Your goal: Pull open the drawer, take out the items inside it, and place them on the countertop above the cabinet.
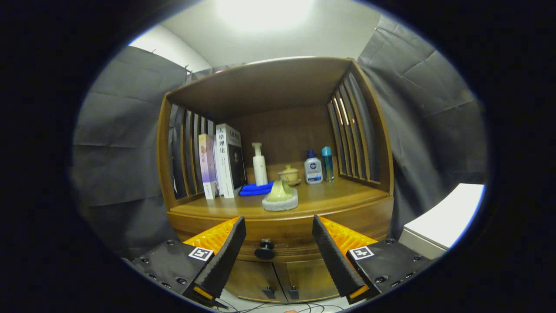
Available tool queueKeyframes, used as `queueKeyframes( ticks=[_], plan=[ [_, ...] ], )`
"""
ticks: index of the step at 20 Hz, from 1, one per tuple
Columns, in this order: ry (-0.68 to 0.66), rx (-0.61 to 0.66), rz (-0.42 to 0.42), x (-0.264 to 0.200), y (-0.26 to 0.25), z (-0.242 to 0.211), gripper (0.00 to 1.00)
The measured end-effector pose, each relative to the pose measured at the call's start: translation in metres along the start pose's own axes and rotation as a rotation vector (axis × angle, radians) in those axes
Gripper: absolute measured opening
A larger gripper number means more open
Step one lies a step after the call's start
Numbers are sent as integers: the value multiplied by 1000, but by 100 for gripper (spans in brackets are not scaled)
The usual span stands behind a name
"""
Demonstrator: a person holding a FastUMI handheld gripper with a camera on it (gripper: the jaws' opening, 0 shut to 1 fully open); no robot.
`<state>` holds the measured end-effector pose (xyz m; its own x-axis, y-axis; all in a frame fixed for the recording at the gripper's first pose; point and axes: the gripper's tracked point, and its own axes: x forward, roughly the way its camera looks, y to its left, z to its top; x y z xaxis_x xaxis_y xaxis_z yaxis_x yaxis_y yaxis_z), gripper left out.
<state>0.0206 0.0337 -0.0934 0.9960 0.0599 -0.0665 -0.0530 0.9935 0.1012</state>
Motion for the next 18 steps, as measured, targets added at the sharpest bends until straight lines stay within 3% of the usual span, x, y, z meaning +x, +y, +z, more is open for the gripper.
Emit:
queueKeyframes(
  ticks=[10,18],
  plan=[
    [-16,-25,-5,-41,-2,21,98],
    [-16,-58,16,-44,7,24,98]
  ],
)
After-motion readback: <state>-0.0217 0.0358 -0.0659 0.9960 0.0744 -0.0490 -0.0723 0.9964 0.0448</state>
